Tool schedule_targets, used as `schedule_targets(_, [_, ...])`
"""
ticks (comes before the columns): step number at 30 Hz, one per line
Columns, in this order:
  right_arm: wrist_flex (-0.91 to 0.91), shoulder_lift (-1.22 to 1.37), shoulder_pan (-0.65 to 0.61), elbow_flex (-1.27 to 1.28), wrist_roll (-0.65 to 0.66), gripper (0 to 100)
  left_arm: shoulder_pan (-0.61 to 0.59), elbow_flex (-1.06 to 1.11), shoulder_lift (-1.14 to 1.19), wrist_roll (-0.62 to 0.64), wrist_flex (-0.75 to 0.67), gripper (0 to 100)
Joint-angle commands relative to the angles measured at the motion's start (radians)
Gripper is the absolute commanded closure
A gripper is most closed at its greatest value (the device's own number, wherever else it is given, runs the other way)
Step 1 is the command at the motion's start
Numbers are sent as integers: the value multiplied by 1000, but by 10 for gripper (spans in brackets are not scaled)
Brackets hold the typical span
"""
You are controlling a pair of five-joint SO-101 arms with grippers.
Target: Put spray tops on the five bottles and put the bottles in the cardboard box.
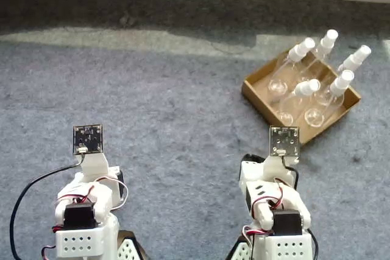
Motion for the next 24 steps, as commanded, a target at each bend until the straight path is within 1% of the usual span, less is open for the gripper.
schedule_targets(1, [-24,-10,1,97,-11,993,-12,22,7,-5,6,995])
schedule_targets(4, [-19,-10,1,102,-11,993,-12,22,7,-5,6,995])
schedule_targets(9, [51,-10,2,102,-11,993,-12,22,7,-5,6,995])
schedule_targets(16, [59,-8,79,104,-11,993,-12,22,7,-5,6,995])
schedule_targets(22, [163,-8,99,104,-11,993,-12,22,7,-5,6,995])
schedule_targets(24, [173,-8,111,104,-11,993,-12,22,7,-5,6,995])
